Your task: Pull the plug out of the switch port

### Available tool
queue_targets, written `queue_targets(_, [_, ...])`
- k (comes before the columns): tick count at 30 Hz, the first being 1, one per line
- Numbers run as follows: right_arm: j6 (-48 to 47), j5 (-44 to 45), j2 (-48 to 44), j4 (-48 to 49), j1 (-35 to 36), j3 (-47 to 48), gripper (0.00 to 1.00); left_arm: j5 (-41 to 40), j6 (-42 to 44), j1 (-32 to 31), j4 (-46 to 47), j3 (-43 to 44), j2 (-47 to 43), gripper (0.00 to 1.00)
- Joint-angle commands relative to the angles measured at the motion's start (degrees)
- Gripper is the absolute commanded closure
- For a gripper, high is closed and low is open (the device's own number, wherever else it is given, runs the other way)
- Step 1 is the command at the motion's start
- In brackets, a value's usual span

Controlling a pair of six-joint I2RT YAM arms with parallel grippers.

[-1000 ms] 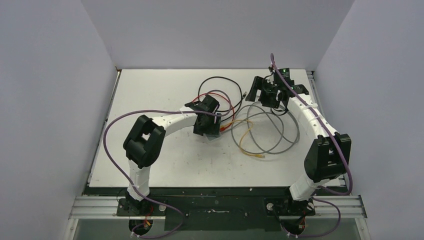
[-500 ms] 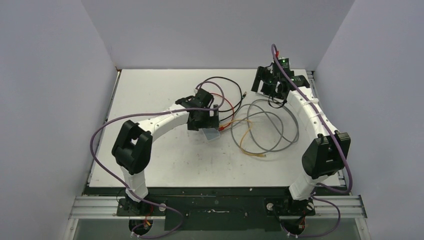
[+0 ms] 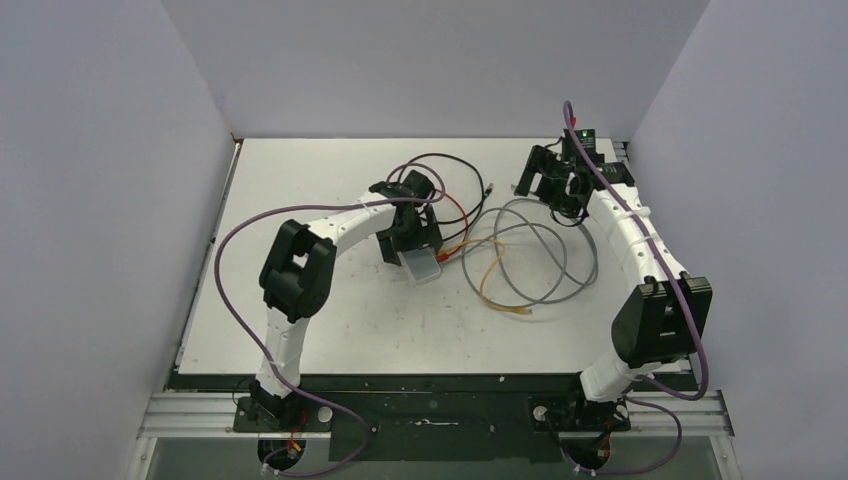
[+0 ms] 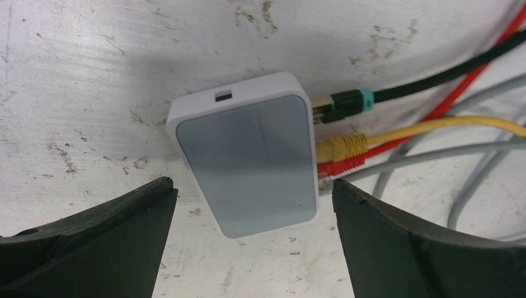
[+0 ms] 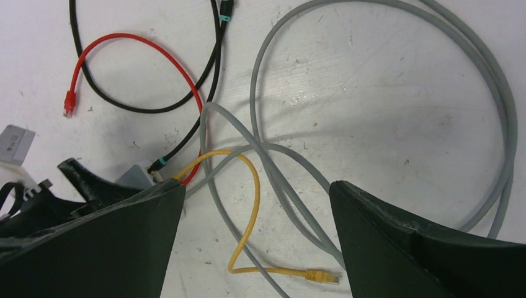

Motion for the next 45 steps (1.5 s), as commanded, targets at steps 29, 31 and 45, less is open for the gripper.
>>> queue_targets(29, [-0.75, -9.50, 0.30, 3.34, 1.51, 0.38, 0.10, -2.04, 3.14, 1.14, -2.75, -0.97, -0.40, 0.26])
queue_targets(31, [-1.04, -9.82, 1.25, 2.90, 2.16, 0.93, 0.10, -3.15, 5.31, 1.14, -2.47, -2.69, -2.17, 0.28])
queue_targets(45, [-2.77, -11.54, 6.37, 0.93, 6.75, 4.36, 0.10, -0.98, 25.12, 0.99, 6.87, -19.15, -14.10, 0.30])
